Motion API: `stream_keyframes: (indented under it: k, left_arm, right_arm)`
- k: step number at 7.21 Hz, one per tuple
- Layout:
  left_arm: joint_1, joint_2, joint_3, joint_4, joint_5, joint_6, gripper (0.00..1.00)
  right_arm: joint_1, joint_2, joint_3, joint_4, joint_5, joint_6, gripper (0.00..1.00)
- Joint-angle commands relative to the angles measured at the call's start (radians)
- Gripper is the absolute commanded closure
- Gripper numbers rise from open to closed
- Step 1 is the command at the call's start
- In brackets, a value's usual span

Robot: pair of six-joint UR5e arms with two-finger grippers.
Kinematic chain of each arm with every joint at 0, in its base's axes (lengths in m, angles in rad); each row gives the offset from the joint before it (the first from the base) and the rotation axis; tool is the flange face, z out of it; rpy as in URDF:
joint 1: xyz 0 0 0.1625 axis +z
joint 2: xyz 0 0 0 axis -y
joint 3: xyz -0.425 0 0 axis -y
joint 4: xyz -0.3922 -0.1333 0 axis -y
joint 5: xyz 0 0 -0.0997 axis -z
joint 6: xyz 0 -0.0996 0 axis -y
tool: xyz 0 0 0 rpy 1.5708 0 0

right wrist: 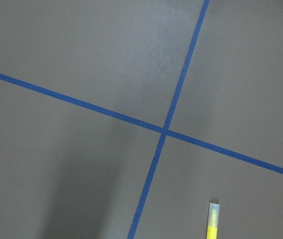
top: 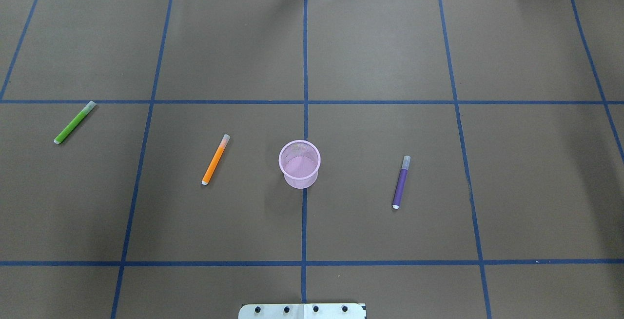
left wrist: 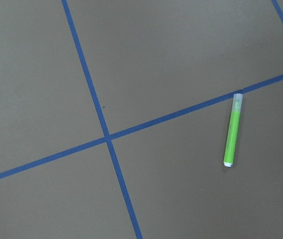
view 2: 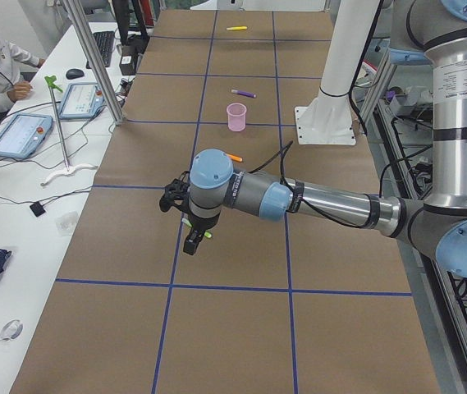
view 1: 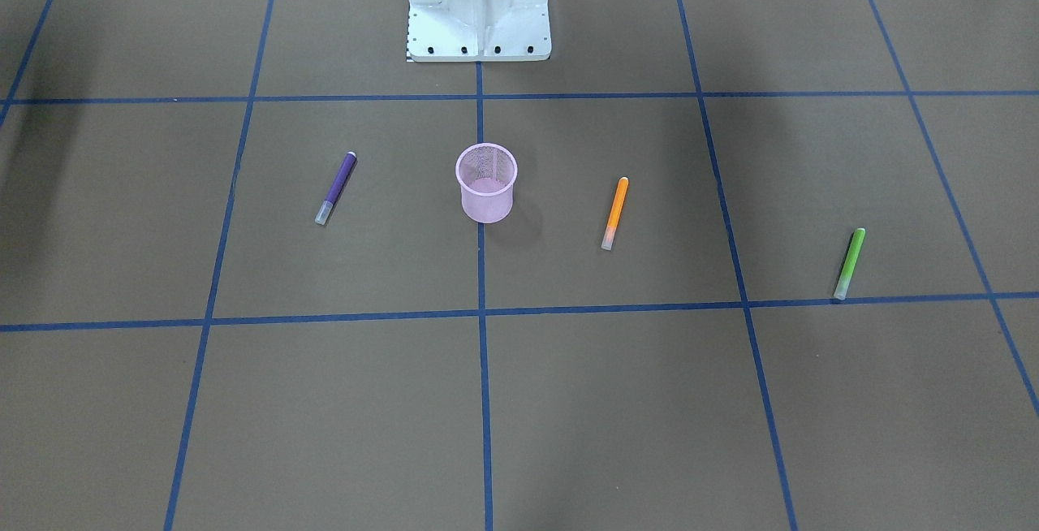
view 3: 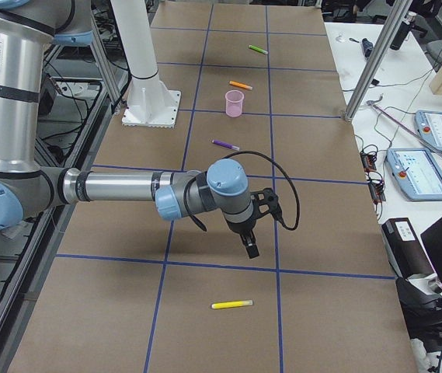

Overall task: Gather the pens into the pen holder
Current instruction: 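Close the right gripper on the yellow highlighter beside it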

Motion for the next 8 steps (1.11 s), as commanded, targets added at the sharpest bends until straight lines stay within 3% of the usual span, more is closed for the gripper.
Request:
stream_keyframes:
  k: [1,2,5,8]
  left_arm:
    - [0.000,0.000,-0.005,0.000,-0.001,-0.001,0.00]
    - [0.000,0.002,-0.007,0.000,-0.001,0.001,0.00]
    - [0.000,0.000,-0.009,-0.002,-0.001,0.001,0.00]
    - [0.000,0.013,-0.001,-0.060,-0.001,-0.001,0.00]
  right_arm:
    - [0.000,0.004,-0.233,0.197,-0.001,0.002,0.01]
    - [0.000,0.004,-0.304,0.252,-0.003,0.015,0.01]
    - [-0.041,0.048,-0.402,0.261,-0.039,0.132,0.07]
    - [-0.153,0.111,-0.528,0.418,-0.102,0.247,0.12]
